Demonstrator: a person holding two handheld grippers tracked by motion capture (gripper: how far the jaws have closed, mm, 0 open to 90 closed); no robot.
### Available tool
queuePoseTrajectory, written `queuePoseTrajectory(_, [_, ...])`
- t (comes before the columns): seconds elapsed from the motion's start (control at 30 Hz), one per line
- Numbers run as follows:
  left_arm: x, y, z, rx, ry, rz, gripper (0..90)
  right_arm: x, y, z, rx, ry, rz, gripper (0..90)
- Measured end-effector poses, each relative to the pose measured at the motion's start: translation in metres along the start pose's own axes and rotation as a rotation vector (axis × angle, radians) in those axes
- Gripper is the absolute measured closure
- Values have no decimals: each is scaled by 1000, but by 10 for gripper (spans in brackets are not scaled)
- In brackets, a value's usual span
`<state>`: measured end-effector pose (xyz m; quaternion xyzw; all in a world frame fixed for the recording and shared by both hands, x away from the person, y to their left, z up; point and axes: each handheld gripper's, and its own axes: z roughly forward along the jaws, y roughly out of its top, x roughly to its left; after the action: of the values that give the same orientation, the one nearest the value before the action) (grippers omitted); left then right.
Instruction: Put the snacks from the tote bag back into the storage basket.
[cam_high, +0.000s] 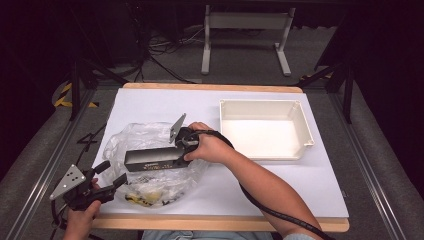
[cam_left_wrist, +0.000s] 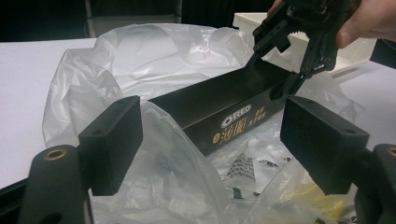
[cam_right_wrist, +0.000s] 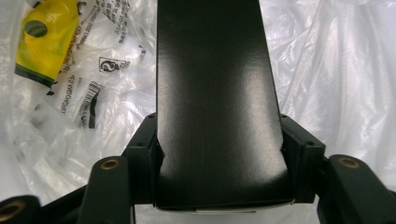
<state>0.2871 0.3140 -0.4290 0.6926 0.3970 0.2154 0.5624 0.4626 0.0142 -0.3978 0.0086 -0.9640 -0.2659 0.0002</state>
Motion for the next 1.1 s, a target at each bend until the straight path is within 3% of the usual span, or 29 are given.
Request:
queuePoseTrajectory(0.23, [0, 0, 0, -1, -1, -1, 220, 4, 9, -17, -20, -9, -5, 436])
queuePoseTrajectory(0.57, [0, 0, 0, -6, 2, -4, 220, 8, 17, -50, -57, 25, 17, 437])
queuePoseTrajectory(1.03, [0, 0, 1, -7, 3, -2, 220, 13, 20, -92, -70, -10, -18, 437])
queuePoseTrajectory(1.1, [0, 1, 0, 14, 1, 3, 220, 14, 19, -98, -79, -13, -19, 437])
